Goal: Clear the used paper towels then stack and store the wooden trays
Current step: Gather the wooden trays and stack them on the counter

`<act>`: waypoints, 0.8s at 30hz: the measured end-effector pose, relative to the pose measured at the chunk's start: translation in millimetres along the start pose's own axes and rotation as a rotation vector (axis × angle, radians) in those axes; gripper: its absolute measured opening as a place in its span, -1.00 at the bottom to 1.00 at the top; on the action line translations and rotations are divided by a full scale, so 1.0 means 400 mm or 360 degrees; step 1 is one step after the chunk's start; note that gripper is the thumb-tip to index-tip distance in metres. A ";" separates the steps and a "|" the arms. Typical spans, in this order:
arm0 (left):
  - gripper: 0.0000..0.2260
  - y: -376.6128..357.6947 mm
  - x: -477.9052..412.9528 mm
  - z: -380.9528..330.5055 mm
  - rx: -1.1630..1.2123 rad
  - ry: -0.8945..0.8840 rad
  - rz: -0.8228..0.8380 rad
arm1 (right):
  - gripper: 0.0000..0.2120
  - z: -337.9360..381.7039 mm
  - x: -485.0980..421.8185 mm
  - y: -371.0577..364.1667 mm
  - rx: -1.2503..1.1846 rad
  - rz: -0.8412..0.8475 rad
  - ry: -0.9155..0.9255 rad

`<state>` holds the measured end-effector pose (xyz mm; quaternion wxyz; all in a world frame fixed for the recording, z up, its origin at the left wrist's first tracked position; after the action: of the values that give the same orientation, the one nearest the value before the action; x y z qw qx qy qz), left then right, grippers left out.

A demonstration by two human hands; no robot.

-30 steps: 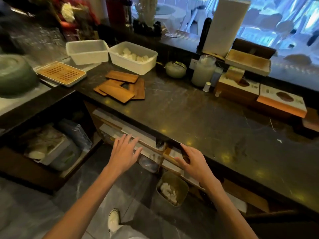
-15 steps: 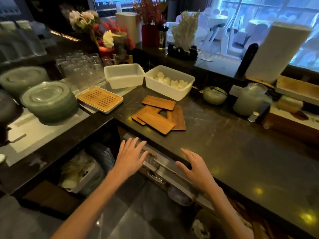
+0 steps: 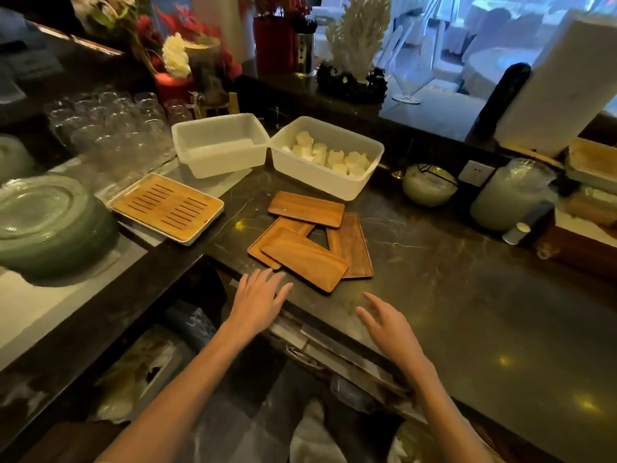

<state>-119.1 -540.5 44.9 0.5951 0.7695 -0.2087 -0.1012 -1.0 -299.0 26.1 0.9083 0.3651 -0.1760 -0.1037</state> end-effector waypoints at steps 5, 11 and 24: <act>-0.60 0.006 -0.185 0.043 -0.0097 0.0017 -0.0012 | -0.48 0.000 -0.161 0.011 -0.0174 -0.0034 -0.0167; -0.63 -0.033 -0.337 0.096 0.0063 0.0181 -0.0006 | -0.43 -0.004 -0.284 -0.033 -0.0442 0.0013 -0.0435; -0.65 -0.121 -0.596 0.186 0.0215 0.0264 0.0451 | -0.39 -0.001 -0.374 -0.159 -0.0893 -0.0088 -0.0823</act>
<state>-352.3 -490.1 -43.8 0.5656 0.7763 -0.2715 0.0617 -141.6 -296.7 -55.3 0.8954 0.0687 -0.3541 -0.2611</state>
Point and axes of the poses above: each hand's wrist, its own x-axis away from the middle knuckle, its own y-axis out of the back of the hand, z = x × y, the point moved 2 cm from there along -x, towards the middle knuckle, and after that the axes turned 5 degrees about -x, right-handed, at the moved point
